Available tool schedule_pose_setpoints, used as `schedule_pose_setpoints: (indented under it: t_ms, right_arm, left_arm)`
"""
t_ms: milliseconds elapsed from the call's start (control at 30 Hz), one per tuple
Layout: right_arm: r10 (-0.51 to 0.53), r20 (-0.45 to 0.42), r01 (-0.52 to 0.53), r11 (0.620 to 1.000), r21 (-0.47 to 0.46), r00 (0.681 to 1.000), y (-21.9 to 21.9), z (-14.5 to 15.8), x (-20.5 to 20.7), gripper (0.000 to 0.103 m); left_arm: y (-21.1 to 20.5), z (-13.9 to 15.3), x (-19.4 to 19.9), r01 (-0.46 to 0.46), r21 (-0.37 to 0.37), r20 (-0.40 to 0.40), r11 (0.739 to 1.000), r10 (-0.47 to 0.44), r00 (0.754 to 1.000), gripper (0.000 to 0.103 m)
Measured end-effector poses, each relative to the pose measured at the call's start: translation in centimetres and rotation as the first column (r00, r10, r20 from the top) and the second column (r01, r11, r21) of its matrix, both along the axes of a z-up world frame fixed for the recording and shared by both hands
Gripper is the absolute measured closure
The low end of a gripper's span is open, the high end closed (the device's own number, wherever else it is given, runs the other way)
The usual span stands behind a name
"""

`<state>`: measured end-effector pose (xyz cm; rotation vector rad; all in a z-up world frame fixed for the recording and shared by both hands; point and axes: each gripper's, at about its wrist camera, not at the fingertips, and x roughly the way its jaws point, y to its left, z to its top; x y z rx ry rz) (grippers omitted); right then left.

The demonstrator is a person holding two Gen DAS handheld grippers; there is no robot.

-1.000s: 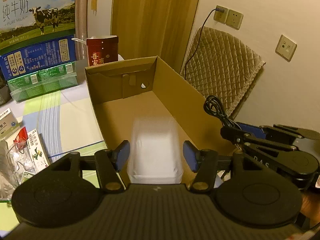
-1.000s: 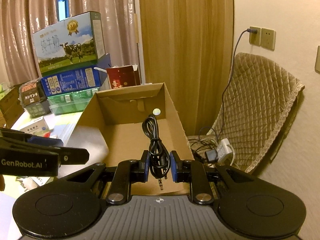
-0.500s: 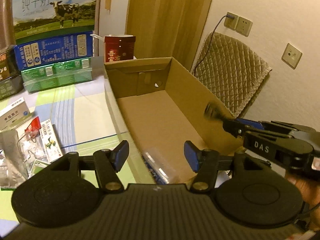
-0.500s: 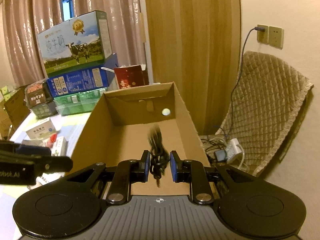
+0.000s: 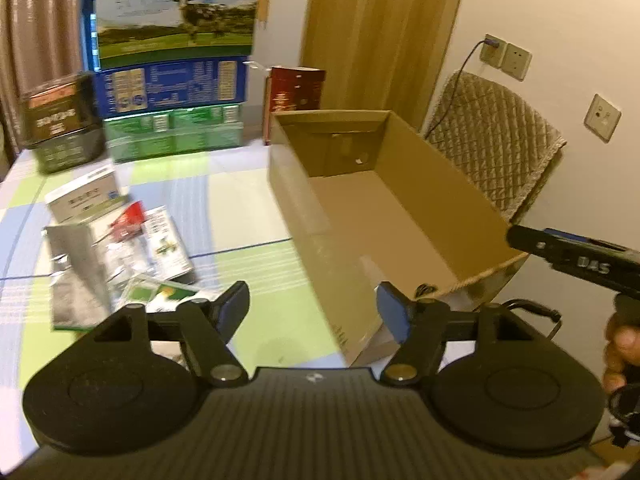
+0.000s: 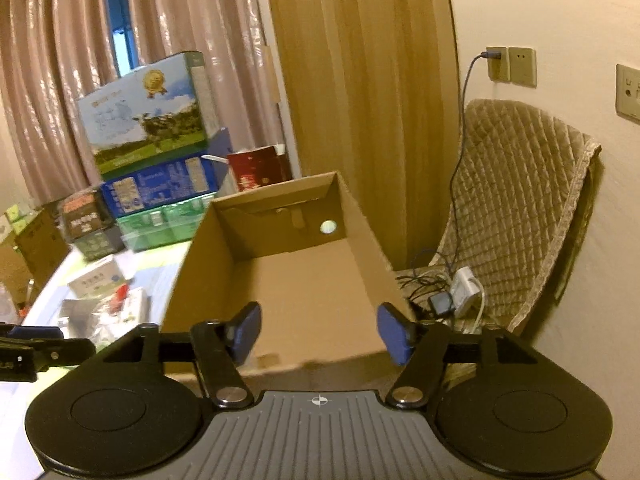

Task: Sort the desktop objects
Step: 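Open the right tool to drop the black cable into the cardboard box, then withdraw both tools from the cardboard box back over the table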

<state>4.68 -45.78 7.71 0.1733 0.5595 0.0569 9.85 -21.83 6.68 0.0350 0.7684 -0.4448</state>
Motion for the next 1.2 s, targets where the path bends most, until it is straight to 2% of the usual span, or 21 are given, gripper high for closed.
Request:
schedule_pose_setpoints:
  t_ms: [100,167,333,533,867,1200]
  right_arm:
    - [0.036,0.003,-0.036,0.999,0.011,0.999,1.4,0.5,-1.4,0.033]
    - [0.055,0.006,-0.055,0.998,0.02,0.998,2.4,0.7,-2.2,0.029]
    - [0.107,0.024,-0.107,0.994,0.017,0.994,5.1,1.5,-3.9,0.019]
    - [0.175,0.024,-0.175,0.984,0.02,0.984,8.6,1.5,-5.1,0.002]
    - [0.291,-0.002,-0.291,0.957,-0.023,0.957,13.4,1.0,-5.6,0.002]
    - [0.38,-0.033,-0.381,0.923,-0.056,0.924,16.2,-0.4,-5.0,0.002]
  left_arm:
    - [1.7,0.1,-1.2,-0.021,0.028,0.014,0.999,0.021,1.0,0.035]
    - [3.0,0.0,-2.0,-0.038,0.029,0.015,0.999,0.038,0.999,0.027]
    - [6.9,0.2,-4.5,-0.082,0.056,0.043,0.995,0.08,0.996,0.015]
    - [12.1,0.5,-6.6,-0.162,0.064,0.058,0.985,0.158,0.986,0.008]
    - [18.0,-0.1,-8.3,-0.248,0.081,0.052,0.965,0.245,0.968,0.001]
    - [19.5,-1.3,-7.7,-0.208,0.09,0.031,0.974,0.206,0.978,0.001]
